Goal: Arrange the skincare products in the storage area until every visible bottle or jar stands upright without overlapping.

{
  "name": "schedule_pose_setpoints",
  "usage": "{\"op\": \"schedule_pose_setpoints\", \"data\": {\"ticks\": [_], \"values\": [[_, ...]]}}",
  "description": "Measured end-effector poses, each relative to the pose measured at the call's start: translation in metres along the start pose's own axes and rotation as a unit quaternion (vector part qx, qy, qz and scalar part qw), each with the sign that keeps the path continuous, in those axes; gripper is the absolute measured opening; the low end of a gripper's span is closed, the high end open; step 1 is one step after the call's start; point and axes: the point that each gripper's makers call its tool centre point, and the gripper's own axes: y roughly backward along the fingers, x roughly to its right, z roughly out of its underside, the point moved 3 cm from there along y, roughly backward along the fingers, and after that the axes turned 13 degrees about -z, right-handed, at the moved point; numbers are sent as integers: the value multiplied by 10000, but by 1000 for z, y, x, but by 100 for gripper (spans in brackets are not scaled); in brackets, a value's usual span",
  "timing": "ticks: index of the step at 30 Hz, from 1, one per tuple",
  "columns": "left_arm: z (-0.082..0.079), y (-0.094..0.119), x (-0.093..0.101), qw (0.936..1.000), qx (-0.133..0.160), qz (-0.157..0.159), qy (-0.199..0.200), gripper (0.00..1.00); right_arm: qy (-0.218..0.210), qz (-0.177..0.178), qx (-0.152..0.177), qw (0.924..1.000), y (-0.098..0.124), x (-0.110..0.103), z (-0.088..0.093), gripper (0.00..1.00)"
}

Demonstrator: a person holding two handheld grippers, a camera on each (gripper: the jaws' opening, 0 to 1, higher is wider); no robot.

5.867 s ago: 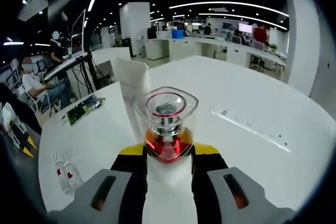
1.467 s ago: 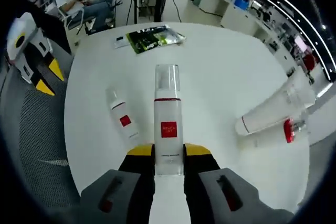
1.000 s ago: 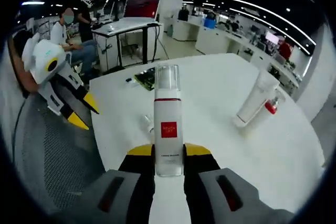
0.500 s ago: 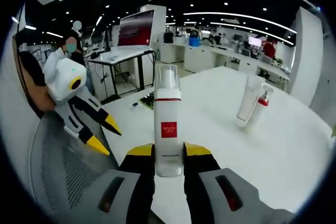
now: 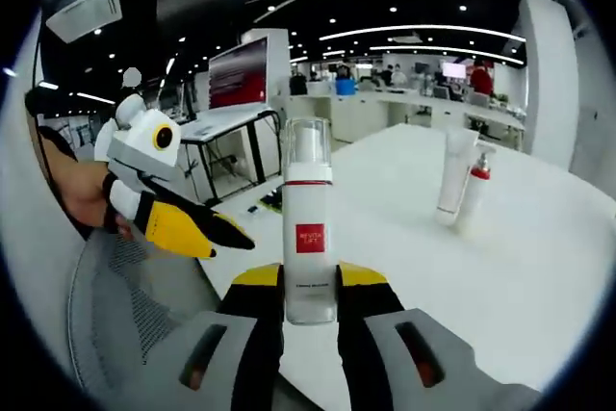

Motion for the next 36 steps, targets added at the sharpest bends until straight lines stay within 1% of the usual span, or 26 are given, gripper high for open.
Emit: {"op": "schedule_pose_setpoints", "data": {"ticks": [1,3,4,5,7,9,11,12,13,15,17,18,19,20,21,22,23,26,28,30,31,33,34,35,36], "values": [[-4,-2,4,9999,114,76,90,48,27,-8,-20,10000,0,-2,0,17],[-8,-5,10,9993,216,212,227,52,132,19,-105,9999,-1,-5,1,17],[-12,-7,12,9985,308,250,370,54,155,23,-133,9998,-2,-7,2,17],[-14,-8,13,9979,363,260,473,56,155,21,-150,9998,-2,-7,3,17],[-18,-10,15,9971,473,256,536,61,166,31,-177,9997,-2,-9,3,17],[-20,-14,15,9973,543,164,474,61,206,28,-197,9996,-3,-12,2,17],[-18,-17,13,9984,461,68,308,53,246,45,-218,9994,-5,-14,1,17],[-17,-19,12,9991,378,-9,199,50,121,36,-182,9998,-6,-16,-1,17],[-16,-20,12,9991,393,-37,138,48,69,23,-172,9998,-7,-17,-1,17],[-16,-22,13,9991,389,-54,161,47,150,63,-211,9996,-9,-21,-3,17],[-16,-21,14,9992,371,-13,169,40,199,9,-239,9995,-11,-25,-4,17],[-15,-21,15,9993,345,13,147,35,304,10,-273,9992,-11,-27,-5,17],[-13,-21,16,9995,292,29,105,29,354,4,-293,9989,-12,-28,-6,17],[-12,-21,18,9996,211,110,175,26,343,1,-323,9989,-13,-29,-7,17],[-10,-21,19,9996,139,143,220,24,348,3,-335,9988,-12,-29,-6,17],[-11,-21,16,9996,148,122,223,24,326,-8,-332,9989,-12,-29,-6,17],[-11,-20,15,9994,119,125,312,24,319,-17,-332,9989,-12,-29,-6,17],[-12,-17,14,9993,95,147,320,23,354,-71,-296,9989,-15,-31,-6,18],[-13,-15,13,9996,94,169,225,22,384,-122,-305,9987,-16,-32,-7,18],[-14,-12,13,9997,73,232,-4,22,401,-259,-326,9983,-17,-35,-8,18],[-14,-12,13,9996,47,263,-56,22,418,-305,-330,9981,-17,-36,-8,19],[-15,-10,11,9993,17,256,-274,22,469,-568,-432,9963,-16,-41,-6,22],[-16,-7,10,9980,-24,324,-534,22,557,-621,-456,9955,-15,-41,-6,23],[-17,-5,8,9973,-35,322,-666,22,647,-745,-397,9943,-13,-45,-8,26],[-18,-4,5,9965,-50,302,-784,22,647,-762,-383,9943,-12,-45,-8,28]]}}
